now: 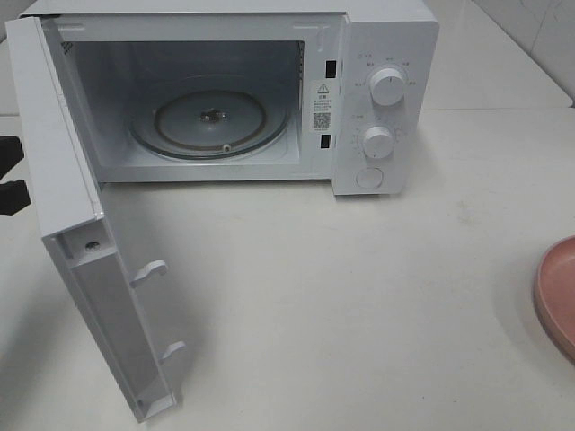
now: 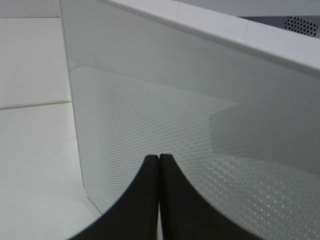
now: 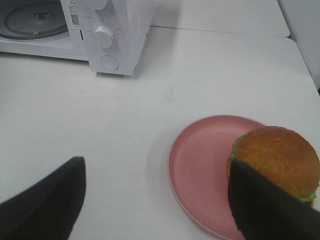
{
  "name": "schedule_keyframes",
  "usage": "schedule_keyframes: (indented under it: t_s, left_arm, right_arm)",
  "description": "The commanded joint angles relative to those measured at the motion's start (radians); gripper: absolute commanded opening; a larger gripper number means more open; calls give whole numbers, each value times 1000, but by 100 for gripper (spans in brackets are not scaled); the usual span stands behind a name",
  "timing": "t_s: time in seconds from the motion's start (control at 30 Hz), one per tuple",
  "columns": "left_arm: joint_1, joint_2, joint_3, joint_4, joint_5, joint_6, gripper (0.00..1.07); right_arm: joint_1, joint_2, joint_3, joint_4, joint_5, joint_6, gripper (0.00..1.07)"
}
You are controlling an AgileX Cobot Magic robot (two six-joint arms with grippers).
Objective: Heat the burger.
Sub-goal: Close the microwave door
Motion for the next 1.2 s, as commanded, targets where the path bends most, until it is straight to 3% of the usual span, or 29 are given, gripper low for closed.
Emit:
schedule_keyframes:
  t_s: [0.03,0.27,0.53,0.6,0.7,0.77,0.87,0.93,1.13,1.2]
  left_arm:
    - [-60,28,-19,-89,-14,42,0]
    - [-133,61,-68,-120,-6,41,0]
    - [-222,107,-129,-240,2,44,0]
    - [-276,145,-168,-281,5,67,0]
    - [-291,156,-180,-289,12,74,0]
    - [-343,189,-233,-350,50,109,0]
    - [-356,197,-246,-366,51,116,0]
    - [-406,231,-308,-446,59,156,0]
    - [-449,271,-376,-492,87,187,0]
    - [-489,314,-452,-535,119,225,0]
  right_arm:
    - [-3,-27,3,1,-1,-11,76]
    - [-3,-27,3,1,-1,-11,76]
    - [-3,-27,3,1,-1,-11,76]
    - [-3,-27,3,1,-1,-11,76]
    - [-3,-27,3,1,-1,-11,76]
    - [-3,-27,3,1,-1,-11,76]
    - [-3,-27,3,1,-1,-11,76]
    - [-3,-27,3,1,-1,-11,76]
    - [-3,-27,3,1,-1,-11,76]
    - [-3,-27,3,1,-1,-10,76]
